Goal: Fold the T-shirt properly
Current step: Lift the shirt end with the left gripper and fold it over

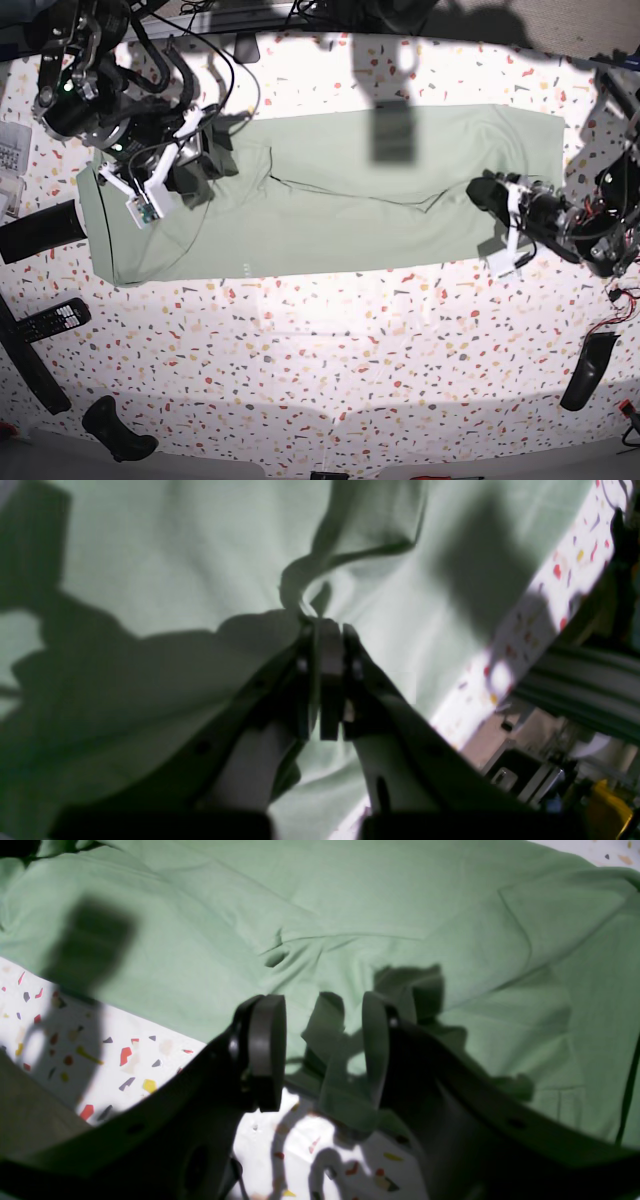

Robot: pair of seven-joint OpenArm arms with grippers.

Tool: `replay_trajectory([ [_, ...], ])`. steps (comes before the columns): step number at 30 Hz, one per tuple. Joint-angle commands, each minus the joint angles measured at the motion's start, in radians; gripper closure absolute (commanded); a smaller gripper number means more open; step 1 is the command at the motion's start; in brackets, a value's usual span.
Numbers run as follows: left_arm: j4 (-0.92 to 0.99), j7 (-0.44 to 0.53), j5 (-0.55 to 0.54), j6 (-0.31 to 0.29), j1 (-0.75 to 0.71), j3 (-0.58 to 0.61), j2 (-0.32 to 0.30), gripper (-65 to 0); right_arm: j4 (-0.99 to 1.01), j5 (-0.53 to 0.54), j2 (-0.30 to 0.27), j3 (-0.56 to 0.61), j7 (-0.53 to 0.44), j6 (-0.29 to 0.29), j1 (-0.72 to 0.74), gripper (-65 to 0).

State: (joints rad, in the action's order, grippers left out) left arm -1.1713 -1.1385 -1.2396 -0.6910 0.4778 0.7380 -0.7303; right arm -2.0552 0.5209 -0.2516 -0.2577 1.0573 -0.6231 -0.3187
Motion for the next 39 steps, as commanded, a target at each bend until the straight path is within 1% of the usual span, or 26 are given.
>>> replay_trajectory([
  [1, -0.04, 0.002, -0.017, -0.007, 0.022, -0.012, -0.033, 0.0, -0.018, 0.014, -0.009, -0.004, -0.022, -0.006, 0.008, -24.6],
  [7, -0.211, 0.003, 0.016, -0.007, 0.018, -0.012, -0.132, 0.0, -0.018, 0.014, -0.009, -0.004, -0.022, -0.006, 0.008, -24.6],
  [10, -0.264, 0.01, 0.016, -0.007, 0.017, -0.012, -0.167, 0.0, -0.018, 0.014, -0.009, -0.004, -0.021, -0.006, 0.008, -24.6],
  [14, -0.283, 0.015, 0.016, -0.007, -0.007, -0.012, -0.176, 0.0, -0.018, 0.014, -0.009, -0.004, -0.021, -0.006, 0.008, -24.6],
  [19, -0.282, 0.04, 0.02, -0.007, -0.093, -0.012, -0.176, 0.0, -0.018, 0.014, -0.009, -0.004, -0.021, -0.006, 0.008, -24.6],
  [22, -0.282, 0.074, 0.096, -0.007, -0.124, -0.012, -0.176, 0.0, -0.018, 0.014, -0.009, -0.004, -0.021, -0.006, 0.008, -24.6],
  [24, -0.282, 0.099, 0.143, -0.007, -0.127, -0.012, -0.176, -6.5, -0.018, 0.014, -0.009, -0.004, -0.021, -0.006, 0.008, -24.6],
  [26, -0.282, 0.118, 0.151, -0.007, -0.126, -0.012, -0.177, -12.1, -0.018, 0.014, -0.009, -0.004, -0.021, -0.006, 0.008, -24.6],
  [28, -0.283, 0.119, 0.151, -0.007, -0.126, -0.012, -0.176, -15.9, -0.018, 0.014, -0.009, -0.004, -0.021, -0.006, 0.008, -24.6],
  [30, -0.282, 0.108, 0.151, -0.007, -0.126, -0.012, -0.177, -18.2, -0.018, 0.014, -0.009, -0.004, -0.021, -0.006, 0.008, -24.6],
  [35, -0.283, 0.011, 0.139, -0.007, -0.126, -0.012, -0.177, -24.9, -0.018, 0.014, -0.009, -0.004, -0.034, -0.006, 0.009, -24.6],
  [37, -0.293, -0.027, 0.078, -0.007, -0.126, -0.012, -0.183, -26.6, -0.018, 0.014, -0.009, -0.004, -0.056, -0.006, 0.015, -24.6],
  [39, -0.327, -0.052, 0.026, -0.007, -0.126, -0.012, -0.197, -27.1, -0.018, 0.014, -0.009, -0.004, -0.058, -0.006, 0.039, -24.6],
])
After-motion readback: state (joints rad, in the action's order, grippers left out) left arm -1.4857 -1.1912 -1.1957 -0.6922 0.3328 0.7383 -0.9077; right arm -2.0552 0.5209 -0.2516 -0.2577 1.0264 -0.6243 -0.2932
